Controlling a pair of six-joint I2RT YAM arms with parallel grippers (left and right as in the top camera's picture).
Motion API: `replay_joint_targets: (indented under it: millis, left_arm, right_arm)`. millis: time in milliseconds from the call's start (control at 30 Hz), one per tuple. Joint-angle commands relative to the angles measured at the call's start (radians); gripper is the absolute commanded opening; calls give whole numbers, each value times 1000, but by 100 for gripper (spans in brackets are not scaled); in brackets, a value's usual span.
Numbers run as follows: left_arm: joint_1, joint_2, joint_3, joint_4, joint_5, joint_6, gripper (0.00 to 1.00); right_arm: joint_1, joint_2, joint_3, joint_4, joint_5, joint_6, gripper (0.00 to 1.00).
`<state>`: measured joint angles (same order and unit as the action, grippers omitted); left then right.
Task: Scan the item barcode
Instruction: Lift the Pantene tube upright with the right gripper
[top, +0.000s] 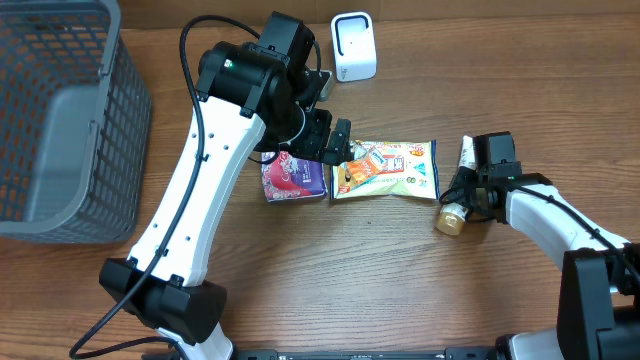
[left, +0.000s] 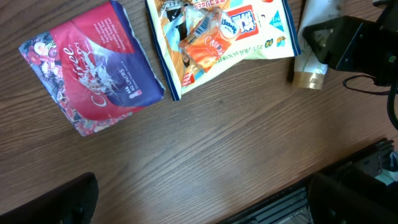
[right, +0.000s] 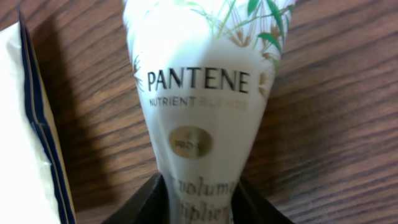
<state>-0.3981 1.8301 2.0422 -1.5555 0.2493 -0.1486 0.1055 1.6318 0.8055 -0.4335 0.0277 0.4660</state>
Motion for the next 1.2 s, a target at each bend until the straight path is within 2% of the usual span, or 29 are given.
replay_joint_targets:
  millis: [0,100,233,367,533,767,867,1167]
  left_arm:
    - [-1,2,-3,1,-6,22,100]
    - [-1,2,-3,1,-6,22,100]
    - [-1,2,-3,1,-6,22,100]
    - [-1,2,-3,1,-6,22,100]
    - [-1,2,-3,1,-6,22,100]
    - [-1,2,-3,1,-6,22,100]
    - [-1,2,-3,1,-6,22,100]
    - [-1,2,-3,1,-6,22,100]
  right_arm:
    - [-3,11,-8,10,24,7,30]
    - [-3,10,3,6,23,7,29]
    - [-3,10,61,-85,23,26,11]
    - [-3,10,136,-186,13,25,4]
    - [-3,9,173,-238,-162,25,4]
    - [-3,8,174,-219,-160,25,4]
    - [-3,8,193,-219,-100,18,4]
    - [4,9,394,-238,-77,-74,4]
